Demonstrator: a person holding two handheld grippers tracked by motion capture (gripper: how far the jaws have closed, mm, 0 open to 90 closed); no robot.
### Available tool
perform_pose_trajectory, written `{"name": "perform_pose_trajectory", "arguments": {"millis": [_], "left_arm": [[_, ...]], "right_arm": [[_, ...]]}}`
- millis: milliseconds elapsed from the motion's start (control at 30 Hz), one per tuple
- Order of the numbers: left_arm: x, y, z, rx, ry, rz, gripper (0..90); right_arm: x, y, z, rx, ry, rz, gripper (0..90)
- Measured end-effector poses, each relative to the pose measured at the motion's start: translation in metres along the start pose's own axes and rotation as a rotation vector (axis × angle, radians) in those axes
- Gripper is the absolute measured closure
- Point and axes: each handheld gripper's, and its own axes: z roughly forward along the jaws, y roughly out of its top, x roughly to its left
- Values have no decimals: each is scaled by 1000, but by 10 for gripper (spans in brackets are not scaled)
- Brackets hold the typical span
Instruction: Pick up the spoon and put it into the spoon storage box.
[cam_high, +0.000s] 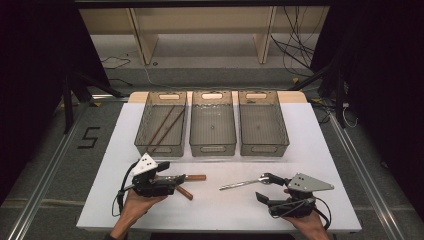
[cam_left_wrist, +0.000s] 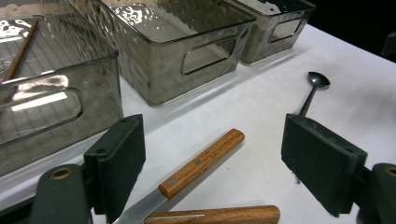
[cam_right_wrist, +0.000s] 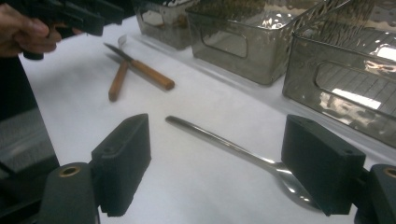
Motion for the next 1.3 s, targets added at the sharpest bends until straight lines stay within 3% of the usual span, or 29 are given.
{"name": "perform_pose_trajectory", "arguments": {"millis": [167,500,833,1067,1300], "left_arm": [[-1,-5,-1,-1,13,8,215],[-2,-12,-2,13,31,30,211],[-2,-16,-7,6,40,34,210],[-2,-18,-6,9,26,41,192],[-1,-19,-8,-2,21,39,179]], "right_arm": [[-10,14,2,98,32,-69,253],[-19,45,25,295,54,-251,287],[-28,55,56,491,79,-394,346],[-29,59,76,600,105,-450,397],[-29,60,94,673,150,-485,456]]}}
